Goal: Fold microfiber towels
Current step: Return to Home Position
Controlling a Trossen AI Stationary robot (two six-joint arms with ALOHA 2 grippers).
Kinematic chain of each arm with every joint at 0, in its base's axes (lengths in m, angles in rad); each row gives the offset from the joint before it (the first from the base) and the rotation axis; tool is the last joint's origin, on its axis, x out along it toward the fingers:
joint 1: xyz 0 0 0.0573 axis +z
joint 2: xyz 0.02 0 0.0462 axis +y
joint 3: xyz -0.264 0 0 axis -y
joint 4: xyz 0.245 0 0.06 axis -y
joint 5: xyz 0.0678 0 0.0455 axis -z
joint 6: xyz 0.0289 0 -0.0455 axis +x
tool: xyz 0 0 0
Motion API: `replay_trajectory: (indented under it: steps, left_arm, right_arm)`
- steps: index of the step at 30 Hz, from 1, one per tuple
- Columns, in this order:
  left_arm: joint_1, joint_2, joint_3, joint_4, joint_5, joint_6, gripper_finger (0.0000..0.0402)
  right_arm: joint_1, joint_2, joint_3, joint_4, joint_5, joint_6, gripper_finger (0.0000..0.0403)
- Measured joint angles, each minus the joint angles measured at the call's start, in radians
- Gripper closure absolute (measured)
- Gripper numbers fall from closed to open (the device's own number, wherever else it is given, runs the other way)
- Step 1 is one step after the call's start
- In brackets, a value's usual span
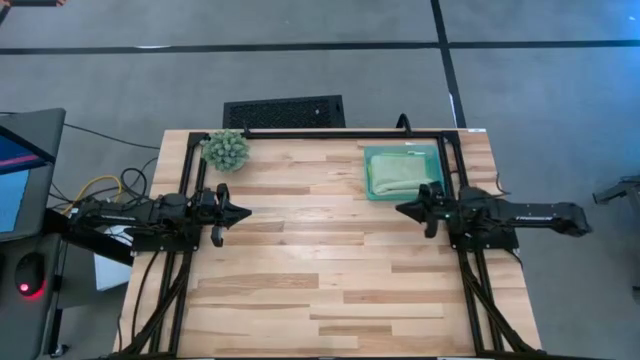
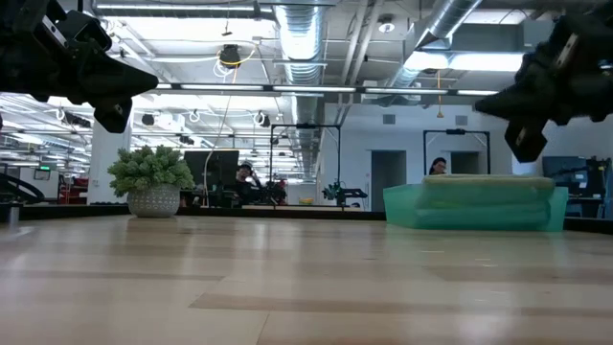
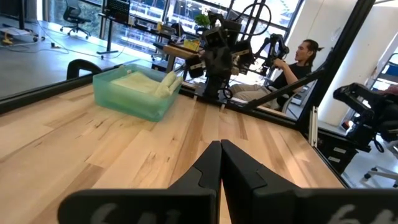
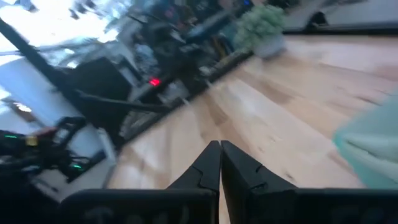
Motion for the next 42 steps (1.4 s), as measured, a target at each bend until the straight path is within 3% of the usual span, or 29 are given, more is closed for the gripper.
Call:
replay_trajectory:
  steps: [8,42]
  left_arm:
    - [0.000,0.000,0.000,0.000,0.000,0.000,0.0401]
    - [0.000,0.000,0.000,0.000,0.000,0.000,0.0401]
  right_arm:
    - [0.048,-0.042,0.000,0.000,0.000,-0.001,0.0369]
    - [0.048,-0.041,0.000,-0.001,0.000,-0.002,0.0369]
